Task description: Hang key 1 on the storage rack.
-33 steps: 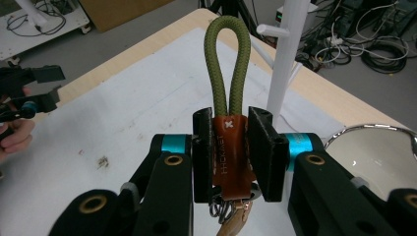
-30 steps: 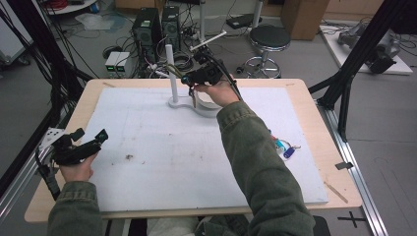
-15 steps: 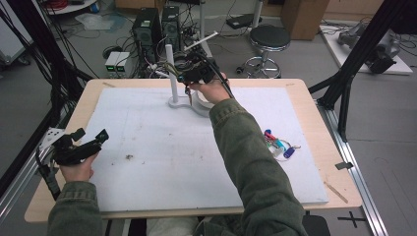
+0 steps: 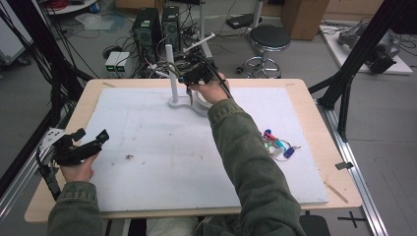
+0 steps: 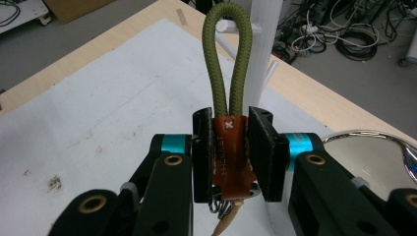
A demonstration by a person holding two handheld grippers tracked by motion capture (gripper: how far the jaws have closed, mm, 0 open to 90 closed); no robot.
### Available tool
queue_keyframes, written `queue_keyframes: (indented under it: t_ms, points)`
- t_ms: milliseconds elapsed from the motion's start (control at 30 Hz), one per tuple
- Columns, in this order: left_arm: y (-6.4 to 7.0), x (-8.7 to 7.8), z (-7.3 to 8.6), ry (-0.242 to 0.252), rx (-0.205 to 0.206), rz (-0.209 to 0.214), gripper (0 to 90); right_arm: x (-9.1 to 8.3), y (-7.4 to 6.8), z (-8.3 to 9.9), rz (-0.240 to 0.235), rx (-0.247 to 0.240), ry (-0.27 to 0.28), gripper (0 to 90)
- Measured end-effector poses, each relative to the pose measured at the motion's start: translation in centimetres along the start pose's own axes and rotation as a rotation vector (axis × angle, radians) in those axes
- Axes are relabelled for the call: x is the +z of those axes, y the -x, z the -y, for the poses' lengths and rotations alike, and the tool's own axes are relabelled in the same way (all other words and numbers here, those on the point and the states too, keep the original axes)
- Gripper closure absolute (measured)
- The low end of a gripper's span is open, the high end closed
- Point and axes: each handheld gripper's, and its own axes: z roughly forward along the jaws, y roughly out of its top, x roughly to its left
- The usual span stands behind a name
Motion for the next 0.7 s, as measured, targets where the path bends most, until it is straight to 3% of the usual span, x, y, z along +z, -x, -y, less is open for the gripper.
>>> queue_keyframes:
  t_ms: [200,500,567,667,700]
  points:
    - [-0.1,0.0,0.0,0.008,-0.010,-0.003,5.6,1.4,0.1,0.1,0.010,0.004,-0.006,72.3]
    - [-0.2,0.0,0.0,0.006,-0.013,-0.004,5.6,2.7,0.4,0.3,-0.005,0.049,-0.021,70.1]
    - [-0.3,-0.1,0.0,0.008,-0.014,-0.004,5.6,2.8,0.6,0.4,-0.034,0.060,-0.031,62.4]
    - [-0.3,-0.1,0.0,0.011,-0.019,-0.007,5.6,2.5,0.6,0.7,-0.008,0.080,-0.033,40.3]
    - [-0.3,-0.1,0.0,0.009,-0.020,-0.007,5.6,2.4,0.7,0.9,-0.017,0.099,-0.040,37.9]
